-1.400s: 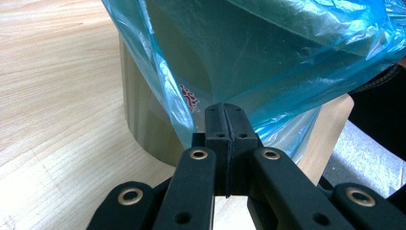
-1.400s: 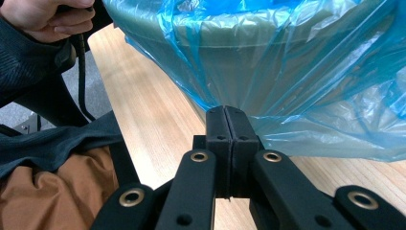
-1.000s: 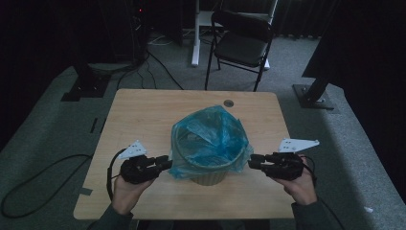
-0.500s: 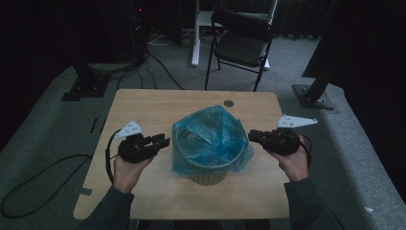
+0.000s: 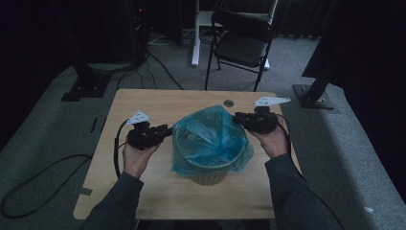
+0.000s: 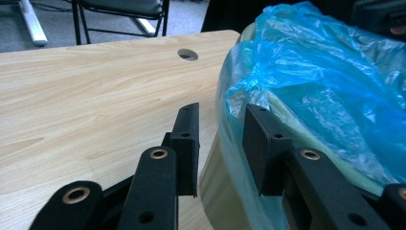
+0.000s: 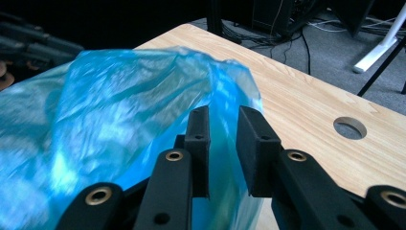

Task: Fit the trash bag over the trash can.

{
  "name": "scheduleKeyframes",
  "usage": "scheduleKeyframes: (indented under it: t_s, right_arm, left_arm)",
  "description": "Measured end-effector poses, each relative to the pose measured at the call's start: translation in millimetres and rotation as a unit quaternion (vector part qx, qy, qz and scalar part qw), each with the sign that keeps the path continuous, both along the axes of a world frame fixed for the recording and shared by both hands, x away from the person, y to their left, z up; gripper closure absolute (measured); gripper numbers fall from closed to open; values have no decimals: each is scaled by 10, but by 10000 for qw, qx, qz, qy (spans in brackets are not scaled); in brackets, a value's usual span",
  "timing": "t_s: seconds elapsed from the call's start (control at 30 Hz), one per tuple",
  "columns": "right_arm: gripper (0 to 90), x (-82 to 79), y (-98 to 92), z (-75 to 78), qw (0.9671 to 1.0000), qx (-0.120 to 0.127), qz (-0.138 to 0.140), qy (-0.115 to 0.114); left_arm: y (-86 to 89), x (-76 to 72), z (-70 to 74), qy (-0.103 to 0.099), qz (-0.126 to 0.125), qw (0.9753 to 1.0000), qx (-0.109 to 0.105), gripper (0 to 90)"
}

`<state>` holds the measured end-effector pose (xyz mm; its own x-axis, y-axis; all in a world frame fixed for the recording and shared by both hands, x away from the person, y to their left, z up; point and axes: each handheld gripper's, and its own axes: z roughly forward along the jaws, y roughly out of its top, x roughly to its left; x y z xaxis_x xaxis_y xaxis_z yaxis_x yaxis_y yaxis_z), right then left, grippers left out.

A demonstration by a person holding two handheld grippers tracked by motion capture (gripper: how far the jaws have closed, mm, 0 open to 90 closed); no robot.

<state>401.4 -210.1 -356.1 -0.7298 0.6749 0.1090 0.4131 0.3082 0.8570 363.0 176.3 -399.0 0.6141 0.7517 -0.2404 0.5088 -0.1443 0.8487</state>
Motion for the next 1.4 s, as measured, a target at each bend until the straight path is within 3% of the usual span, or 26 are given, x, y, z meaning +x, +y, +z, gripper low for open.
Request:
scheduleKeyframes:
  t_s: [0.2,0.23,0.47,0.6,0.7,0.83,0.87,1.07,1.23,1.4]
  right_arm:
    - [746,95,38,-9,10000,21,-16,95]
    - [812,219,50,-40,9996,5,-98,249]
    - [897,273,32,-63,9993,43,-172,327]
    - [900,280,35,-59,9993,-92,-163,334]
    - [900,336,11,-91,9985,-153,-303,425]
    - [900,404,-4,-163,9969,-275,-411,605]
    - [900,447,-6,-227,9955,-356,-467,741]
    - [900,519,-40,-383,9925,-313,-545,1049]
    - [900,488,-61,-368,9937,-171,-499,990]
    - [900,432,-59,-199,9964,5,-404,742]
  left_arm:
    - [-49,59,-40,52,15,9999,92,675]
    - [-54,68,-46,70,11,9999,97,687]
    - [-73,115,-82,109,38,9999,77,706]
    - [-86,131,-92,125,18,9999,83,739]
    - [-104,149,-107,134,-4,9998,127,821]
    - [-123,175,-128,159,24,9997,156,872]
    - [-125,178,-131,164,33,9997,150,893]
    - [-149,180,-143,149,16,9997,189,900]
    - [-97,169,-84,53,140,9999,86,831]
    - [-29,189,91,-215,126,9996,-156,744]
